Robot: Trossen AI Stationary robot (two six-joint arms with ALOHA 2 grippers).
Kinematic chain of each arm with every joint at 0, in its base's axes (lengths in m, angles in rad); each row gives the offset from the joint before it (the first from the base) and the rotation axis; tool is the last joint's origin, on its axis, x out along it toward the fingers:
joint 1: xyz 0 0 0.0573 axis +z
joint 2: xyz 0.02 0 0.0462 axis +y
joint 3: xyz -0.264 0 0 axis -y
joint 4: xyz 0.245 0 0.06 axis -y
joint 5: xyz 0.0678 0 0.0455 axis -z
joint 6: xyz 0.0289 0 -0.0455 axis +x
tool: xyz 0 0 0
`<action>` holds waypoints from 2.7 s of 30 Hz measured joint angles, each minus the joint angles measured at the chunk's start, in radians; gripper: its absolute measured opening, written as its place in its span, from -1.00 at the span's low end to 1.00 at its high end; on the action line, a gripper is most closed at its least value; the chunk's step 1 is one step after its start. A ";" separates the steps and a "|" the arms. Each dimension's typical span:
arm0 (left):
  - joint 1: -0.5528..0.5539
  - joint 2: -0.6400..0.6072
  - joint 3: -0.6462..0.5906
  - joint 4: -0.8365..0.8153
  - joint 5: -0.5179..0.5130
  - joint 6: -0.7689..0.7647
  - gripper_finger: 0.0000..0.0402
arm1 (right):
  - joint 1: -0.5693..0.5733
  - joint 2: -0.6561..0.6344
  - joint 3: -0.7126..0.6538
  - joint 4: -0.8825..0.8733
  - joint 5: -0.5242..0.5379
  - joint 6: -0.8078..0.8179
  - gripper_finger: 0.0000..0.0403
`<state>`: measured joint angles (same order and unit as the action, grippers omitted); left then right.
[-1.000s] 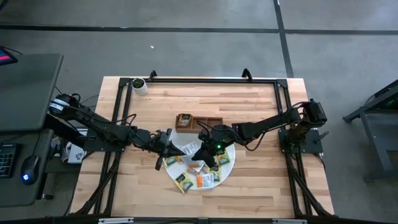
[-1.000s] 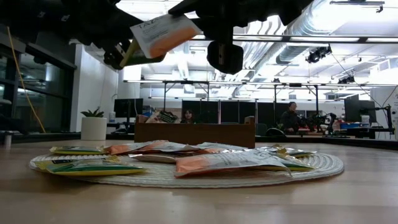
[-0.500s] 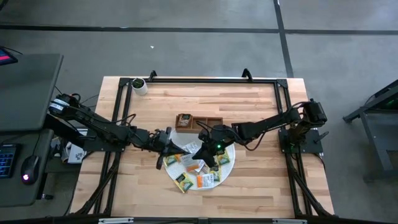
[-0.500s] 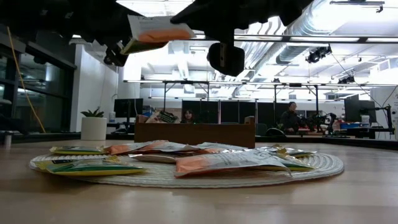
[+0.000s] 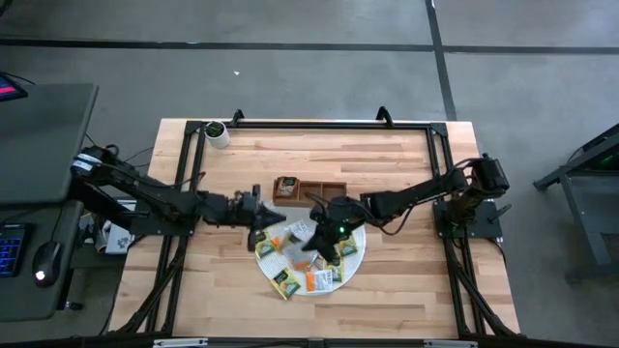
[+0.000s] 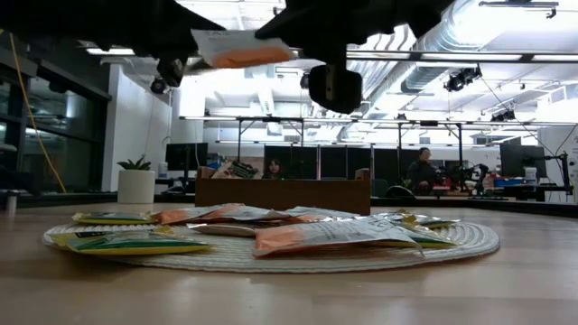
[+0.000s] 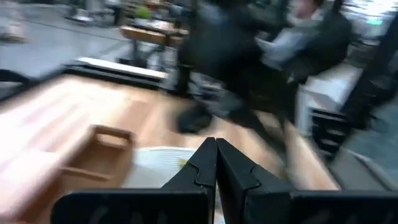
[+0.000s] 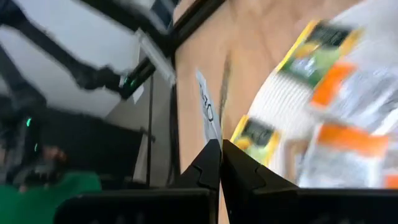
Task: Pick & Place Tea
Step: Put the yellow tea bag into the right section of the wooden organizer
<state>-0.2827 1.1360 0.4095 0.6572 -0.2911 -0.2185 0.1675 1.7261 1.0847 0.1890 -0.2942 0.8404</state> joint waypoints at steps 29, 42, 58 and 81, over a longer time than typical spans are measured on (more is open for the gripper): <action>0.047 -0.004 0.000 -0.078 0.303 -0.118 -0.24 | -0.012 0.000 0.000 -0.005 0.027 -0.016 -1.00; 0.048 0.056 -0.002 -0.078 0.257 -0.180 -0.08 | -0.030 0.000 0.000 0.024 0.022 -0.020 -1.00; 0.047 0.061 -0.002 -0.012 0.311 -0.143 -0.96 | -0.030 0.001 0.000 0.026 0.022 -0.032 -1.00; 0.048 0.061 -0.002 0.001 0.285 -0.127 -1.00 | -0.028 0.001 0.000 0.055 0.041 -0.012 -0.50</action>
<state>-0.2348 1.1969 0.4080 0.6582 -0.0064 -0.3450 0.1390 1.7271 1.0851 0.2436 -0.2535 0.8284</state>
